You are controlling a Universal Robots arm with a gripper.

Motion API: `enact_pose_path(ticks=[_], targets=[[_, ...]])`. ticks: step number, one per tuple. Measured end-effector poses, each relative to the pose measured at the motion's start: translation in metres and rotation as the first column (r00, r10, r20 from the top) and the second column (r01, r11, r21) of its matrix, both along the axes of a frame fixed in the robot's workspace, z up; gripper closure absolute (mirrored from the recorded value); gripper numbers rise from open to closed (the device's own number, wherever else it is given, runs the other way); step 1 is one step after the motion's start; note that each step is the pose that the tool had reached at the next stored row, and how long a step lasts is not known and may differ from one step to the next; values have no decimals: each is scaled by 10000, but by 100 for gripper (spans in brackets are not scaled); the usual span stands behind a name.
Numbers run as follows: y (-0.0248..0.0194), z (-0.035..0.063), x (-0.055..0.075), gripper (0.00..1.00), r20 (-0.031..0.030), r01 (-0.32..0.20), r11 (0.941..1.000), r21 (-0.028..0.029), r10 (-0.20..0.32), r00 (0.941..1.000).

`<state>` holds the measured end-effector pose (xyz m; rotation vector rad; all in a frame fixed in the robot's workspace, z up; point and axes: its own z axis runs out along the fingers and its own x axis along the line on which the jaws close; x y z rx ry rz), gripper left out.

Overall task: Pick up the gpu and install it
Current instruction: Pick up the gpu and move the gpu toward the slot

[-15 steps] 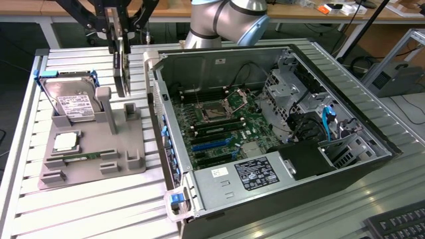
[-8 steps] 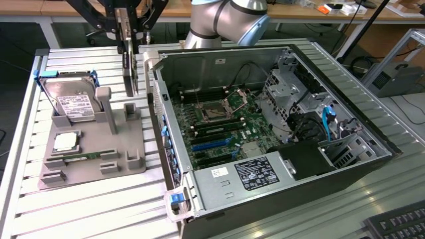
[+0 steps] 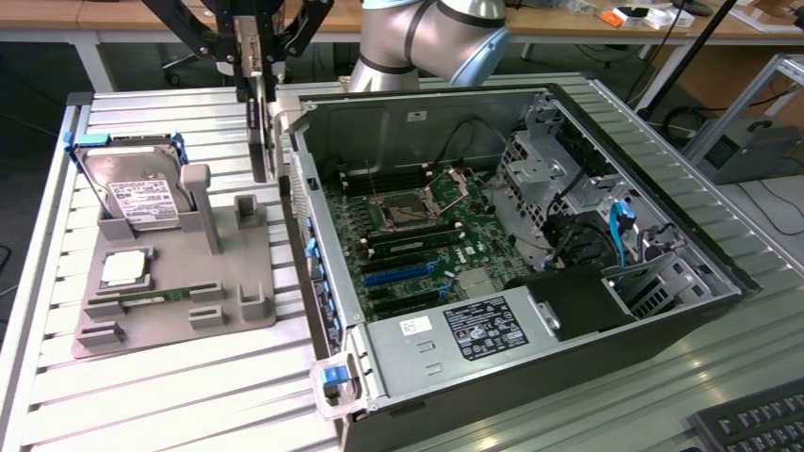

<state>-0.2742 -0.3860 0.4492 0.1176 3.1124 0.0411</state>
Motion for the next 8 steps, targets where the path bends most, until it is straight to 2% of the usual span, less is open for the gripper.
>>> enact_pose_path(ticks=[8], targets=[[-11, -1, 96, 73, 1, 0, 10000, -22, 0, 10000]])
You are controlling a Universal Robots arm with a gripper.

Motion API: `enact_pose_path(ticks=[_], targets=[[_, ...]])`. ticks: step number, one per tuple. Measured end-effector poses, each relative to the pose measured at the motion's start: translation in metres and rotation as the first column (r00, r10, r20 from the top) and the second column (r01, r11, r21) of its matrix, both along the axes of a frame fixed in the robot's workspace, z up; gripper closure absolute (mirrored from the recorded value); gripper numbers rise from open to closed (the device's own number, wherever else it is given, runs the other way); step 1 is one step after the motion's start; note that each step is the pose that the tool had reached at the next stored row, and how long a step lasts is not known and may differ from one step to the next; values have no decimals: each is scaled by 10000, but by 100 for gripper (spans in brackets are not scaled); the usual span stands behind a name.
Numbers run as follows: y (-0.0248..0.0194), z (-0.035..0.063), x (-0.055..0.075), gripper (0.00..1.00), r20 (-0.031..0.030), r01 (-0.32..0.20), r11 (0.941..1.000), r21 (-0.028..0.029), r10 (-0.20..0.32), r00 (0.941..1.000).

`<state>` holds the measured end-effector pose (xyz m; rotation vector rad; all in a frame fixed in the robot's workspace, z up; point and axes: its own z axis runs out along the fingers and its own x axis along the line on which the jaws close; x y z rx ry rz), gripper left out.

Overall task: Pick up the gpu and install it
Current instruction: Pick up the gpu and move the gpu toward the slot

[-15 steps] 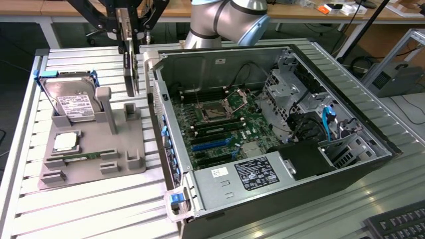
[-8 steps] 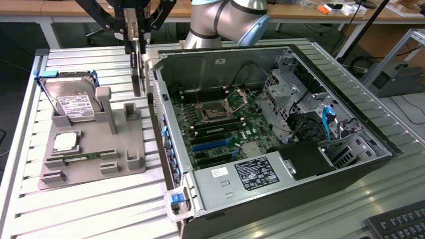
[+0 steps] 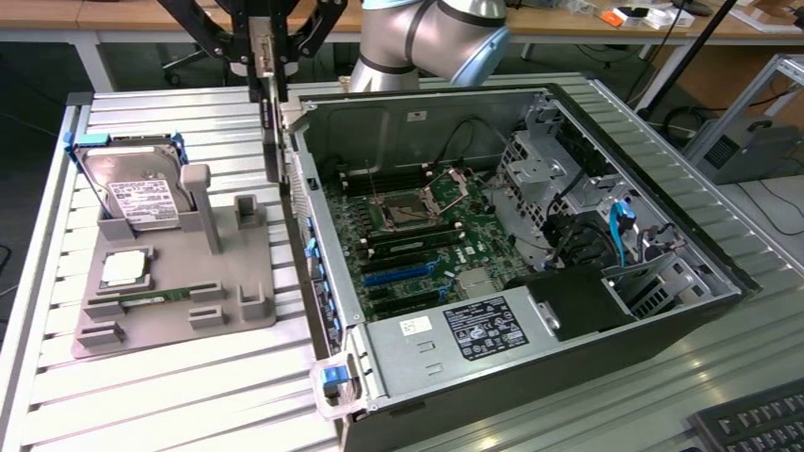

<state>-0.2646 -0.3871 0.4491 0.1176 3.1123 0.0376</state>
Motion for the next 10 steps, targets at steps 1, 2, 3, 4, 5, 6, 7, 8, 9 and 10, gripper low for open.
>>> enact_pose_path(ticks=[1, 2, 3, 4, 5, 6, 7, 8, 9, 10], targets=[[-1, 0, 15, 73, 0, 0, 10000, -3, 0, 10000], [-2, 0, 25, 73, -1, 0, 10000, -6, 0, 10000], [-3, 0, 37, 73, -1, 0, 10000, -8, 0, 10000], [-4, 0, 49, 73, 0, 0, 10000, -11, 0, 10000], [-4, 0, 63, 73, -1, 0, 10000, -13, 0, 10000], [-5, 0, 71, 73, 0, 0, 10000, -14, 0, 10000], [-6, 0, 83, 73, 0, 0, 10000, -16, 0, 10000], [-6, -1, 94, 73, 0, 0, 10000, -17, 0, 10000], [-7, -1, 105, 73, 0, 0, 10000, -20, 0, 10000], [-7, -1, 115, 73, 0, 0, 10000, -23, 0, 10000]])
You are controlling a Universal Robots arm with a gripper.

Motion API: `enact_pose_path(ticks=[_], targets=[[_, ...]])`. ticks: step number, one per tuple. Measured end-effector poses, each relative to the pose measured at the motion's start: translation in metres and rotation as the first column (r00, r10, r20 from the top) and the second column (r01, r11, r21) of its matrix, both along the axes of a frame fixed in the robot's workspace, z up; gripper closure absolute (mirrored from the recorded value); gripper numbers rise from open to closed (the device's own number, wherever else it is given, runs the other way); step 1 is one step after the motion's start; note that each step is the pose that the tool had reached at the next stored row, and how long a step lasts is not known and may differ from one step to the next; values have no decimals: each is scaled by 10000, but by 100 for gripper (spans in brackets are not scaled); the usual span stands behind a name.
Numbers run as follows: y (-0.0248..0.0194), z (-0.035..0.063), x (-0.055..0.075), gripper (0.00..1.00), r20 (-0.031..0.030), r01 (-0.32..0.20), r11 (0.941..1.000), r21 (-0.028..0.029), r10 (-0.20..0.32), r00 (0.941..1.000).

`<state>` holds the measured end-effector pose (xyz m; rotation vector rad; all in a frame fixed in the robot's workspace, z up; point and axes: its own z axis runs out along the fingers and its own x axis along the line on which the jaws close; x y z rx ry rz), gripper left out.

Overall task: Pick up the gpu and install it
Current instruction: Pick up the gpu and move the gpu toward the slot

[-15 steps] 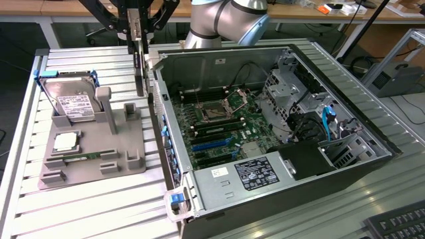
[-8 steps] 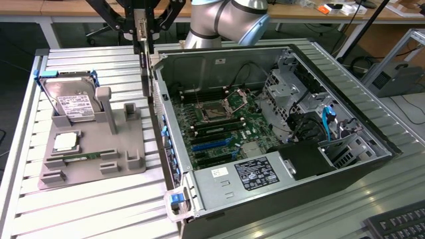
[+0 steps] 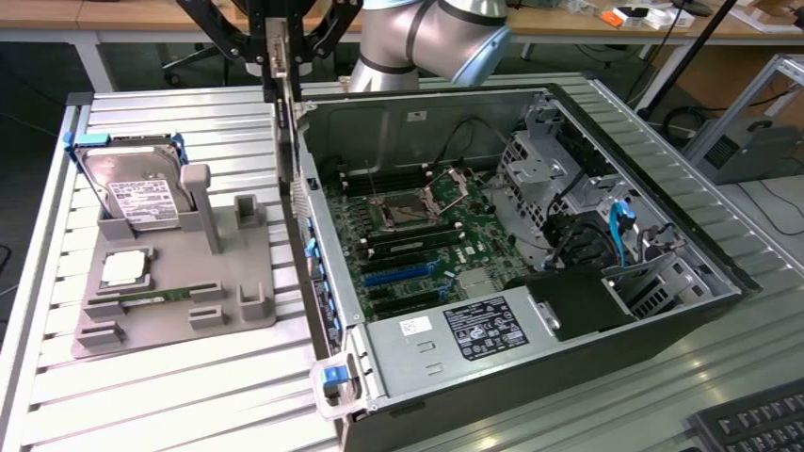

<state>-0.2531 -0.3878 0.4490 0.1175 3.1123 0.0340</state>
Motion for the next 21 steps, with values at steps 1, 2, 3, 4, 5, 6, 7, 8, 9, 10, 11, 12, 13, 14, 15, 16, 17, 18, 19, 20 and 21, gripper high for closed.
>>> enact_pose_path(ticks=[1, 2, 3, 4, 5, 6, 7, 8, 9, 10, 11, 12, 13, 14, 15, 16, 17, 18, 19, 20, 21], targets=[[-1, 0, 10, 73, 0, 0, 10000, -3, 0, 10000], [-1, 0, 20, 73, 0, 0, 10000, -4, 0, 10000], [-2, 0, 35, 73, 0, 0, 10000, -7, 0, 10000], [-3, 0, 44, 73, 0, -1, 10000, -9, 1, 10000], [-4, 0, 60, 73, 0, 0, 10000, -12, 0, 10000], [-5, 0, 79, 73, 0, 0, 10000, -15, 0, 10000], [-6, 0, 97, 73, 0, 1, 10000, -18, -1, 10000], [-6, 0, 114, 73, 0, 0, 10000, -23, 0, 10000], [-7, -1, 134, 73, 0, 0, 10000, -28, 0, 10000], [-7, -1, 145, 73, 0, 0, 10000, -31, 0, 10000], [-8, 0, 155, 73, 0, 1, 10000, -34, -1, 10000], [-8, 0, 165, 73, 0, 0, 10000, -37, 0, 10000], [-8, -1, 176, 73, 0, 0, 10000, -40, 0, 10000], [-8, -1, 192, 73, 0, 0, 10000, -44, 0, 10000], [-9, -1, 203, 73, 0, 0, 10000, -46, 0, 10000], [-9, -1, 217, 73, 0, 0, 10000, -50, 0, 10000], [-10, -1, 227, 73, 0, 0, 10000, -52, 0, 10000], [-10, -1, 242, 73, -1, 0, 10000, -55, 0, 10000], [-11, -1, 251, 73, 0, 0, 10000, -56, 0, 10000], [-11, -1, 259, 73, 0, 0, 10000, -58, 0, 10000], [-11, -1, 271, 73, 0, 0, 10000, -60, 0, 10000]])
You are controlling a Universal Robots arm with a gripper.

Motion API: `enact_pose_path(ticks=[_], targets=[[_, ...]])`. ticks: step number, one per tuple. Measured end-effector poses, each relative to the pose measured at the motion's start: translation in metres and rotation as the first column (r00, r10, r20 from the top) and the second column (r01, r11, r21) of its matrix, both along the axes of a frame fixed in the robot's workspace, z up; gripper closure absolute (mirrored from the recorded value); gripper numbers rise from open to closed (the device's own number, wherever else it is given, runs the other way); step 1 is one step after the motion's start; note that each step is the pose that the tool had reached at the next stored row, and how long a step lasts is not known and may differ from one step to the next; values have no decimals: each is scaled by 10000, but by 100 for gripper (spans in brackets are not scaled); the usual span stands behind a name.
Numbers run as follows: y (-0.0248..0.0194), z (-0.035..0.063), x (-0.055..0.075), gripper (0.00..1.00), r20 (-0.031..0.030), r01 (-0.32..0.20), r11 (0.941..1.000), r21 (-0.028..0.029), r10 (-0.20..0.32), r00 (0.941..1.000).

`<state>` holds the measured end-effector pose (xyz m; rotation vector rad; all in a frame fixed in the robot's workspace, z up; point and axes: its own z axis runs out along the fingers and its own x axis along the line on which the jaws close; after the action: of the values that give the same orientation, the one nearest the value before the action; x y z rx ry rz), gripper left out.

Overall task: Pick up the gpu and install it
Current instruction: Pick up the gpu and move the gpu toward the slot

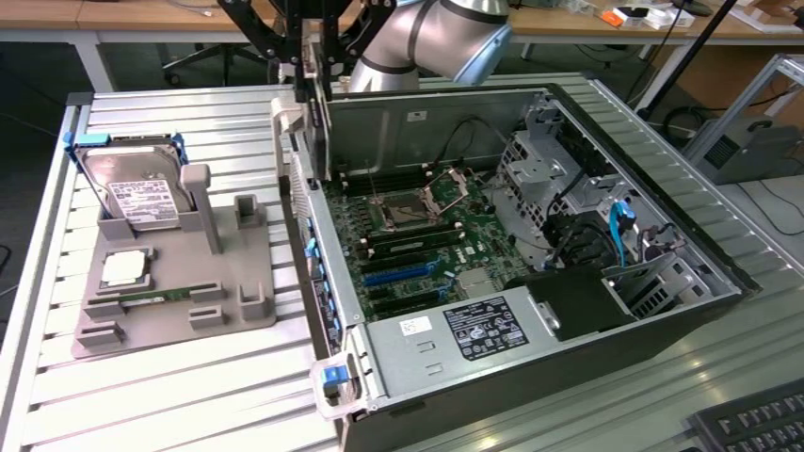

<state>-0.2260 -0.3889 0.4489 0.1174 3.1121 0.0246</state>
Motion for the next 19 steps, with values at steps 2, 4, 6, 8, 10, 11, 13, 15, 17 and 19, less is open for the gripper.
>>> enact_pose_path(ticks=[2, 4, 6, 8, 10, 11, 13, 15, 17, 19], targets=[[0, 0, 18, 73, 0, 0, 10000, -6, 0, 10000], [0, 0, 40, 73, 0, 1, 10000, -11, -1, 10000], [0, 0, 64, 73, -1, 0, 10000, -18, 0, 10000], [-1, 0, 94, 73, 0, 0, 10000, -22, 0, 10000], [-1, 0, 111, 73, 0, 0, 10000, -26, 0, 10000], [-1, 0, 120, 73, 0, 0, 10000, -28, 0, 10000], [-1, 0, 135, 73, 0, 0, 10000, -31, 0, 10000], [-1, 0, 150, 73, 0, 0, 10000, -33, 0, 10000], [-1, 0, 165, 73, 0, 0, 10000, -35, 0, 10000], [-1, -1, 187, 73, 0, 0, 10000, -37, 0, 10000]])
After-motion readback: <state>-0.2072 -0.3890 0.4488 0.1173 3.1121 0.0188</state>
